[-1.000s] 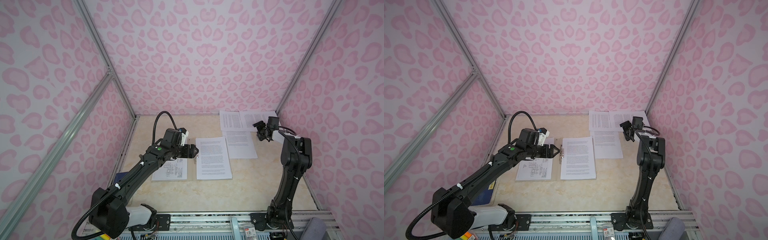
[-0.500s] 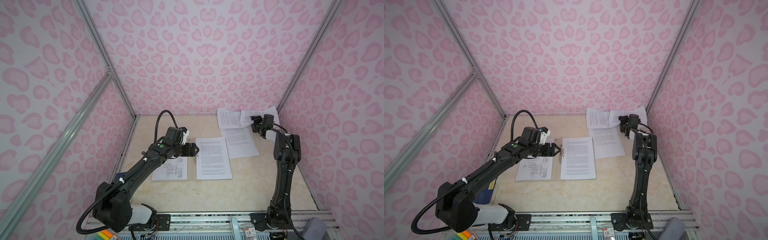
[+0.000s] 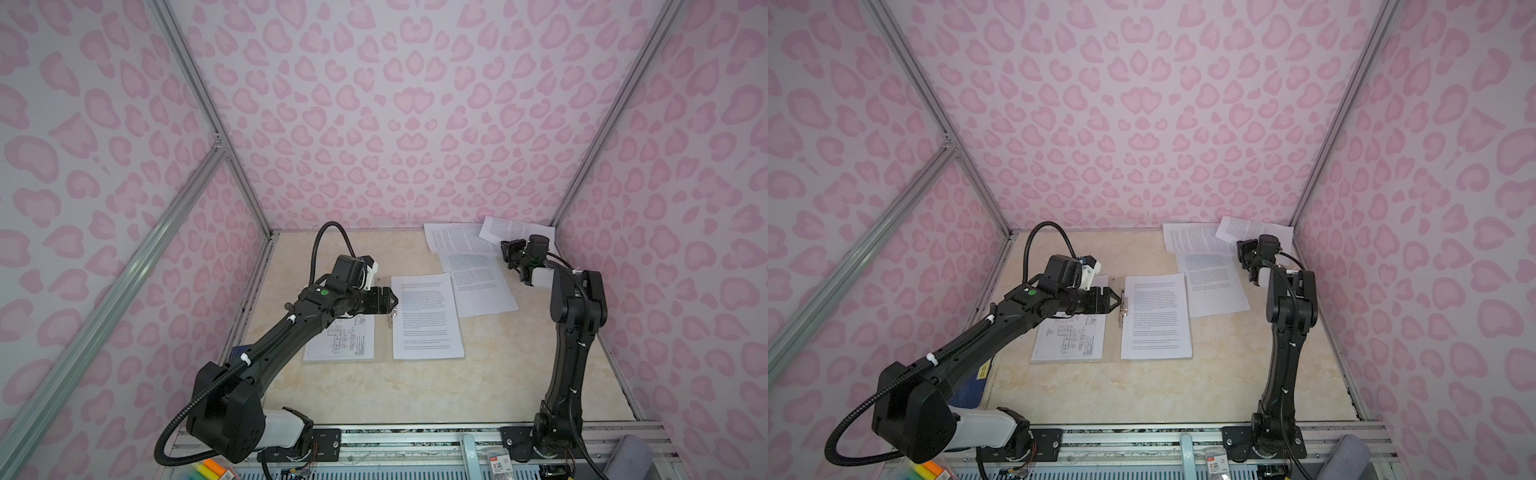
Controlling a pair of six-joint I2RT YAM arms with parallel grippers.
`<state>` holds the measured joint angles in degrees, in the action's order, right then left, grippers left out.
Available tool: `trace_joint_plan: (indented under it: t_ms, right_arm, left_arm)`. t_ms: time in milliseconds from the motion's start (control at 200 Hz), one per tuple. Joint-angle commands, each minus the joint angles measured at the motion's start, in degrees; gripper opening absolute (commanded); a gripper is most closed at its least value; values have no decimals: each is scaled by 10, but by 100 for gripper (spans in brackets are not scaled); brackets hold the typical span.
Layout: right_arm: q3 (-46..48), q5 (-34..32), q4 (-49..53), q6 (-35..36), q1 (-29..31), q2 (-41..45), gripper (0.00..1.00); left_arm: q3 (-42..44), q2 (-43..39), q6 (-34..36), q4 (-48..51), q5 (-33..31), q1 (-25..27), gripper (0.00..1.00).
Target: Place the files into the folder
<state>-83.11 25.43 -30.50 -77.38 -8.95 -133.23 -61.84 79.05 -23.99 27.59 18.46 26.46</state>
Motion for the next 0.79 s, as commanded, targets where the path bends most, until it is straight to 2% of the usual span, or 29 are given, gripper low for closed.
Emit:
trace_joint_plan:
  t_ms: [0, 190, 305, 350, 480, 565, 655, 790]
  right_arm:
    - [30, 13, -3, 4, -4, 17, 17]
    - [69, 29, 30, 33, -9, 76, 12]
    - [75, 25, 102, 71, -16, 109, 11]
    - [82, 19, 129, 85, -21, 125, 19]
    - [80, -46, 278, 152, -52, 162, 53]
    - [83, -85, 323, 175, -77, 176, 66]
    - [66, -123, 374, 195, -100, 173, 73]
    - [44, -156, 390, 218, -121, 163, 79]
  left_arm:
    - [4, 1, -2, -9, 3, -1, 85]
    - [12, -6, -1, -13, 3, -1, 85]
    - [15, -12, 2, -13, 4, -1, 85]
    - [17, -16, 3, -11, 4, 0, 85]
    - [28, -29, 5, -13, -1, -1, 85]
    - [33, -32, 6, -13, 0, -1, 85]
    - [37, -31, 5, -16, 3, -2, 85]
    - [35, -28, 5, -16, 5, -2, 85]
